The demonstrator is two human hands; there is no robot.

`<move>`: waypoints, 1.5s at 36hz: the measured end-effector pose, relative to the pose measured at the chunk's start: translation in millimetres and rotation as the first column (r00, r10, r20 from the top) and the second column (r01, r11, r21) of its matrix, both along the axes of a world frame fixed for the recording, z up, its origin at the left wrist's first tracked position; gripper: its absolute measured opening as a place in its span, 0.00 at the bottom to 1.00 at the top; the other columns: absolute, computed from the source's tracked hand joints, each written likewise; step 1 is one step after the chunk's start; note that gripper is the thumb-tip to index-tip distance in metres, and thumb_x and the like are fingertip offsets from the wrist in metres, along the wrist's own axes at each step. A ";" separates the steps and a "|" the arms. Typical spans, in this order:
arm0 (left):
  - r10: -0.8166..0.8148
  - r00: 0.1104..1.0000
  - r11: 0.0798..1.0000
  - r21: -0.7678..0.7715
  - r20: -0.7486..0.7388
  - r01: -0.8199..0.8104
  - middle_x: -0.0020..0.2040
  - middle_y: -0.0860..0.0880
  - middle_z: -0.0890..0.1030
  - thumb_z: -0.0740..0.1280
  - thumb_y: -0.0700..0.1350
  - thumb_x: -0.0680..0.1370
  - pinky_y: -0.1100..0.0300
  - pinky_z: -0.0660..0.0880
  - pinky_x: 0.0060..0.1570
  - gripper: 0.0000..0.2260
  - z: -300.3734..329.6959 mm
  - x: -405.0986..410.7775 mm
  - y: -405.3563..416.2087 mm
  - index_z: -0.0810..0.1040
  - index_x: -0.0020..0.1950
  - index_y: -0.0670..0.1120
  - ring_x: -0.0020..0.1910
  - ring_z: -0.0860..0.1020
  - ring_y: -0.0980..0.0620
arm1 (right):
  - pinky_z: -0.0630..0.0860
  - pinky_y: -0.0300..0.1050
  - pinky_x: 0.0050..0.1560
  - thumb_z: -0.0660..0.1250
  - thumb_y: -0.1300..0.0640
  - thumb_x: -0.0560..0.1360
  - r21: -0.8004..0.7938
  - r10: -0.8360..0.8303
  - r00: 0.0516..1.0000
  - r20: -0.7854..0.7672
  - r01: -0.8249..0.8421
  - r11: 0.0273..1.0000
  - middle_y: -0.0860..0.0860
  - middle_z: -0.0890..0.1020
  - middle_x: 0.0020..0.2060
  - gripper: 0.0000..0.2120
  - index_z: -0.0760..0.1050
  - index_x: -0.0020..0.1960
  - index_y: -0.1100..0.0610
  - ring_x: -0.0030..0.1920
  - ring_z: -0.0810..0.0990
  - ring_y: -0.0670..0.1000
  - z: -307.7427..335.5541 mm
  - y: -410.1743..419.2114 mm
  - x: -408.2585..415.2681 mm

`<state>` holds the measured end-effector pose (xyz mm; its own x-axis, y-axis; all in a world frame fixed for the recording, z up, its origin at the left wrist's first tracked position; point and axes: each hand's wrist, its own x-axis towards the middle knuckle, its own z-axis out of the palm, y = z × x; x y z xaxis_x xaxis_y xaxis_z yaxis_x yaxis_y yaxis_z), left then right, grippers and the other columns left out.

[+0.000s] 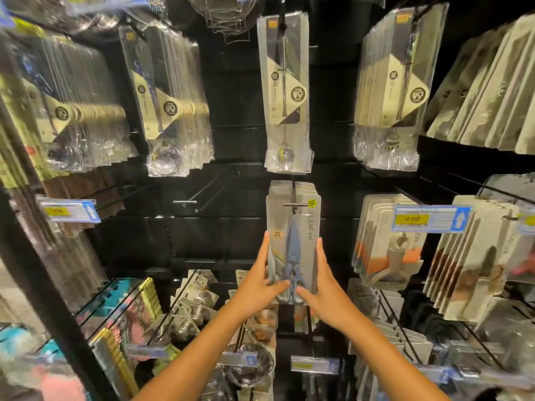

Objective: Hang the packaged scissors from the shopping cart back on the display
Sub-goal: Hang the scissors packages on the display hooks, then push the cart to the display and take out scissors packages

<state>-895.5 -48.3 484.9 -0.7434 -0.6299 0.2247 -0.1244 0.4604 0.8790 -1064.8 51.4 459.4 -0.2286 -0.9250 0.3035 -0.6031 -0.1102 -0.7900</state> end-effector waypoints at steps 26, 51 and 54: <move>0.338 0.883 0.864 -0.478 0.326 -0.154 0.81 0.61 0.52 0.63 0.54 0.82 0.55 0.55 0.78 0.30 -63.0 133.1 15.6 0.54 0.81 0.60 0.79 0.52 0.61 | 0.63 0.38 0.72 0.67 0.51 0.80 0.115 0.055 0.963 -0.262 -0.026 0.993 0.36 0.69 0.69 0.22 0.69 0.73 0.44 0.71 0.66 0.39 -41.6 25.7 62.2; 0.755 0.485 0.653 -0.438 0.441 -0.618 0.77 0.55 0.66 0.62 0.56 0.81 0.51 0.66 0.73 0.25 -156.3 568.0 177.1 0.64 0.78 0.56 0.76 0.65 0.52 | 0.63 0.39 0.73 0.62 0.44 0.83 0.497 0.783 0.481 -0.394 -0.605 0.622 0.40 0.67 0.73 0.22 0.66 0.76 0.44 0.75 0.64 0.44 -88.3 -16.7 452.5; 0.774 0.441 0.622 -0.416 0.453 -0.664 0.78 0.60 0.63 0.57 0.60 0.82 0.53 0.68 0.72 0.24 -174.8 610.4 202.5 0.59 0.79 0.62 0.76 0.64 0.56 | 0.66 0.41 0.73 0.61 0.41 0.82 0.524 0.825 0.421 -0.376 -0.638 0.564 0.40 0.68 0.74 0.23 0.65 0.75 0.41 0.74 0.65 0.44 -107.6 -17.4 493.0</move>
<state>-285.1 154.2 310.0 -0.0457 -0.9937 0.1022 -0.8915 0.0867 0.4447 -571.8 34.0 351.8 0.6897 -0.7046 -0.1668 -0.6930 -0.5755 -0.4342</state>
